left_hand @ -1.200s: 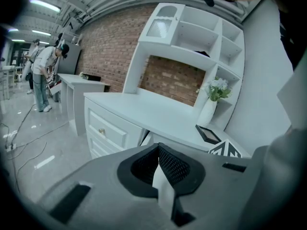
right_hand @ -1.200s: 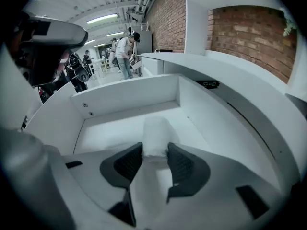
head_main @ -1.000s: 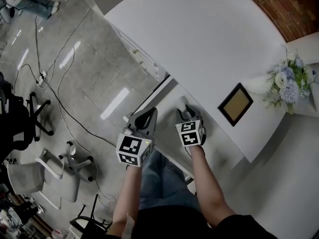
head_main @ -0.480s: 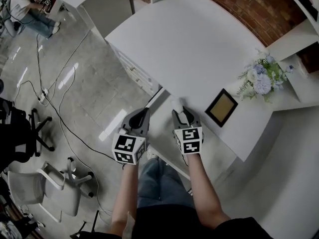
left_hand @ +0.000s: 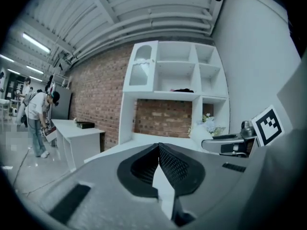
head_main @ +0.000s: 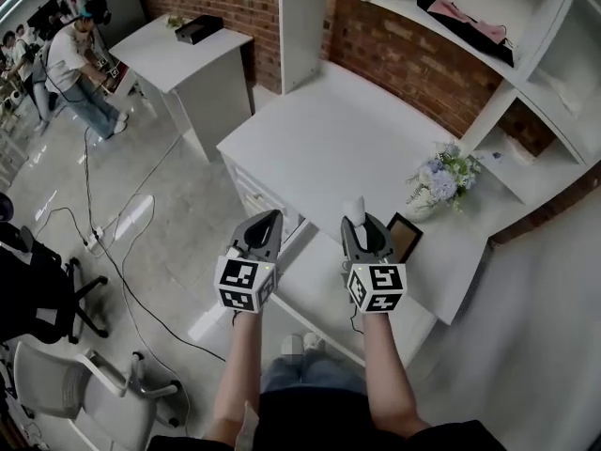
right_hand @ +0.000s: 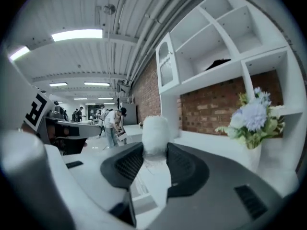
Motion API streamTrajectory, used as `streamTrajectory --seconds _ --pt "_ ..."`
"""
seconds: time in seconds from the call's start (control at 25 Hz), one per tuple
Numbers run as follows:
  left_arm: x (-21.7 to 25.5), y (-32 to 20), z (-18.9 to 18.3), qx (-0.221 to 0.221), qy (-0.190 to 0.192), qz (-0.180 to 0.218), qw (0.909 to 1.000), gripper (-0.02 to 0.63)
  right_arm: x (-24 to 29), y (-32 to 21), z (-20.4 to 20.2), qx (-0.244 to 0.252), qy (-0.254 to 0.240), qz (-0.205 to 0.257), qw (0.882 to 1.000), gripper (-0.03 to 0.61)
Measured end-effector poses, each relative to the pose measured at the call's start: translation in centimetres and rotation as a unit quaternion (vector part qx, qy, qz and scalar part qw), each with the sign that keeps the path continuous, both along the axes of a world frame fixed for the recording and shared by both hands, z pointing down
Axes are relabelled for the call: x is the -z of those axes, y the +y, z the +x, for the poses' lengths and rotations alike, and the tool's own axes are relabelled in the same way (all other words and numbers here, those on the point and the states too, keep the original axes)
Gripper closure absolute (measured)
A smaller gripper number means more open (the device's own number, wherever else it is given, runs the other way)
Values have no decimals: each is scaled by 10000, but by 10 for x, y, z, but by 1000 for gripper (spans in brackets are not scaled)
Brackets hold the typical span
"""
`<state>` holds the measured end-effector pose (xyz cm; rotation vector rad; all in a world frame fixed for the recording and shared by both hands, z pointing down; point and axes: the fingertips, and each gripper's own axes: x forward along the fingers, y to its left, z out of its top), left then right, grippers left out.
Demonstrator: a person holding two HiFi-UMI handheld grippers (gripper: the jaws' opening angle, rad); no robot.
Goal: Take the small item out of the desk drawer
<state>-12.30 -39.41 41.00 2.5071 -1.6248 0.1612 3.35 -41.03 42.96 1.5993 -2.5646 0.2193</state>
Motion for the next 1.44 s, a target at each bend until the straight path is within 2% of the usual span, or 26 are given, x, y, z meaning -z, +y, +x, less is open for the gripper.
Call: streamTrajectory --seconds 0.2,0.44,0.64,1.44 --pt "39 4 0 -119 -57 458 9989 604 48 9 13 -244 -269 507 9981 433" --pt "57 13 4 -229 -108 713 9971 604 74 20 22 -424 -326 876 9947 433" --pt "54 17 12 -271 -124 699 9971 604 70 25 31 -459 -370 810 9950 433" --pt "40 22 9 -218 -176 615 9977 604 60 25 28 -432 -430 766 9952 433"
